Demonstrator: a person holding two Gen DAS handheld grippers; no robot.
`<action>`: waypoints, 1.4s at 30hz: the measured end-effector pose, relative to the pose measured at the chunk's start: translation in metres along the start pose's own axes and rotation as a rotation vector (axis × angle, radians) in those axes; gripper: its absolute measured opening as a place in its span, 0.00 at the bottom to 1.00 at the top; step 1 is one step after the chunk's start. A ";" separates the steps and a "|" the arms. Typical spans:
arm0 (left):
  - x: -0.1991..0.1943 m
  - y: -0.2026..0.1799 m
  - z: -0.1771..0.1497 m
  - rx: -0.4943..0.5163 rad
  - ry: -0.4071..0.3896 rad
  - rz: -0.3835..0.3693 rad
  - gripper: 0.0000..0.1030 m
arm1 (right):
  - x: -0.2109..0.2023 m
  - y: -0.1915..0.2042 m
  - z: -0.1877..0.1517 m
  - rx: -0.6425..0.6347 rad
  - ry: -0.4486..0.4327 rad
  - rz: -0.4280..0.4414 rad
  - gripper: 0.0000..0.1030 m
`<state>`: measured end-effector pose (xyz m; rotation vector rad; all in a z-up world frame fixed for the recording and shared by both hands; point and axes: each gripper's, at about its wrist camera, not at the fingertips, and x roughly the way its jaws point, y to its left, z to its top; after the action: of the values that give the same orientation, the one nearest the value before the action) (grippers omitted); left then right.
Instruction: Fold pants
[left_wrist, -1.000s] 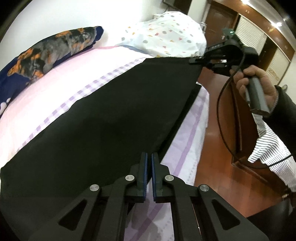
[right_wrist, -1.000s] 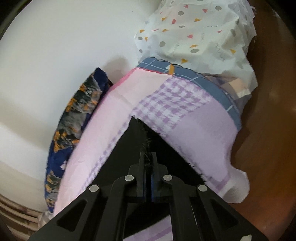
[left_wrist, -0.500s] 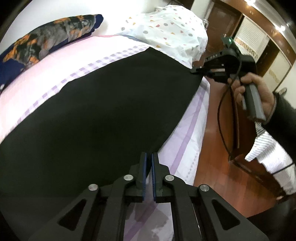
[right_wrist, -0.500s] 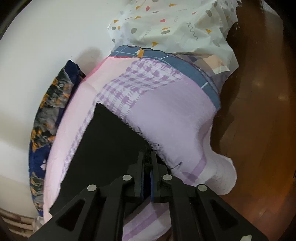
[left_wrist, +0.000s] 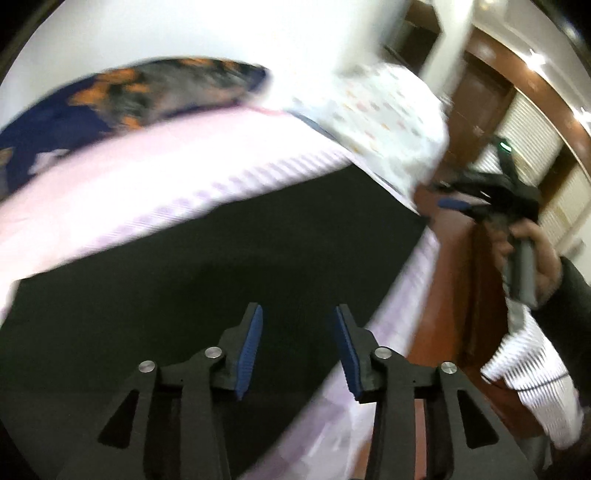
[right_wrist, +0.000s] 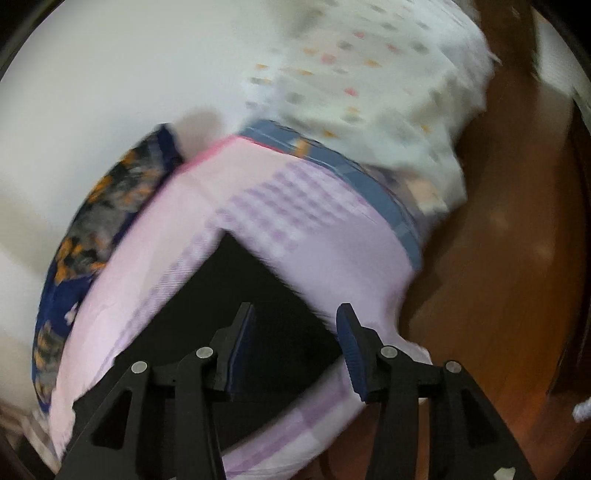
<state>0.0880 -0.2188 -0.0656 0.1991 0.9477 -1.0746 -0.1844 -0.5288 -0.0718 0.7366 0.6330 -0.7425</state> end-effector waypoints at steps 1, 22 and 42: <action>-0.009 0.011 0.000 -0.015 -0.027 0.053 0.42 | -0.002 0.015 0.001 -0.048 -0.002 0.028 0.43; -0.128 0.195 -0.089 -0.367 -0.120 0.633 0.45 | 0.105 0.418 -0.155 -0.966 0.579 0.629 0.36; -0.134 0.230 -0.105 -0.408 -0.162 0.562 0.45 | 0.145 0.485 -0.216 -1.173 0.609 0.591 0.06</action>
<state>0.1986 0.0434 -0.0972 0.0329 0.8721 -0.3636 0.2236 -0.1636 -0.1295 -0.0064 1.1628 0.4616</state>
